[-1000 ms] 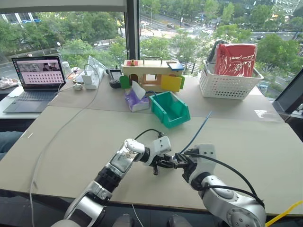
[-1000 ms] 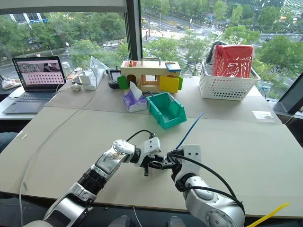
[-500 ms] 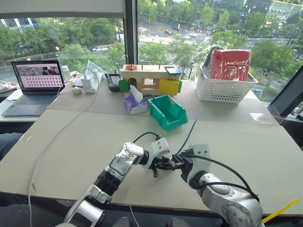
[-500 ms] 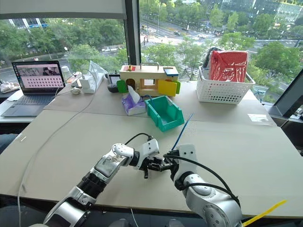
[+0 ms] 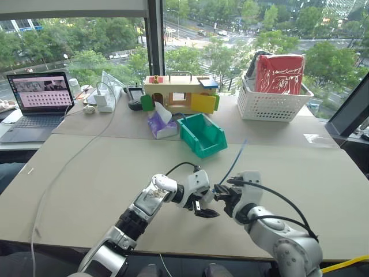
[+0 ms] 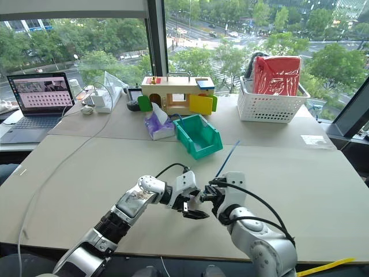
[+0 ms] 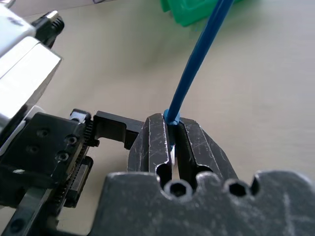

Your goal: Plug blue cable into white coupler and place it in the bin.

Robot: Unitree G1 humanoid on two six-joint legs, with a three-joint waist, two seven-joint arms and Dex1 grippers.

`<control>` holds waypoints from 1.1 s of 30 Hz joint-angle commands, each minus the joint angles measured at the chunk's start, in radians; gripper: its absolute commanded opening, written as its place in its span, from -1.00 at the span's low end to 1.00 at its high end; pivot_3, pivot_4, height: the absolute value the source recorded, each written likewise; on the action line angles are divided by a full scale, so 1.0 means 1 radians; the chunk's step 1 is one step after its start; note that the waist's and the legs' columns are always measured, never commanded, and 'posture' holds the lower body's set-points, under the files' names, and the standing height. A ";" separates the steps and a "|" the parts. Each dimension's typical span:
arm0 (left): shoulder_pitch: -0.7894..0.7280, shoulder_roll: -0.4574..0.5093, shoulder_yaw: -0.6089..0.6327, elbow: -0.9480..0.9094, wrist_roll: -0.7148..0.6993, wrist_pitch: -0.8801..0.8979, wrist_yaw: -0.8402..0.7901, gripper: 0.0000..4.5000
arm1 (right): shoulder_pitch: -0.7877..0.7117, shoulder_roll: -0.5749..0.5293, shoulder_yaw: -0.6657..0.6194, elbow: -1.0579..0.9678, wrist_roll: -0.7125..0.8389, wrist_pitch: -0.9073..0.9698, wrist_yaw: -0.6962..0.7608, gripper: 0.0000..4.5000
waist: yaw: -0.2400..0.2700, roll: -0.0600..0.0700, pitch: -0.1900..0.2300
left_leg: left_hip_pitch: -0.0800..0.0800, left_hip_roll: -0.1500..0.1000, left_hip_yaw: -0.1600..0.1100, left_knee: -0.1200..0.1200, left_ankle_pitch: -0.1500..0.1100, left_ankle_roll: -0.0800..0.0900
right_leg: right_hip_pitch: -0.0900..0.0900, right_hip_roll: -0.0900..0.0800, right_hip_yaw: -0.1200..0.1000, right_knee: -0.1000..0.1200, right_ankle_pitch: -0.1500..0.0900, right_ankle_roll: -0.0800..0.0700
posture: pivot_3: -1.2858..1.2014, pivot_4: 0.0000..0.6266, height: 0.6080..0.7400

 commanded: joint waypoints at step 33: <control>0.398 0.172 0.531 -0.299 -0.432 -0.169 0.200 1.00 | -1.211 -0.211 0.054 1.512 -0.448 -0.768 0.809 0.85 | -0.007 0.011 0.028 | -0.010 -0.002 0.012 -0.007 0.000 0.000 | -0.019 0.001 0.002 0.011 0.006 -0.004 | 0.03 -0.52 0.62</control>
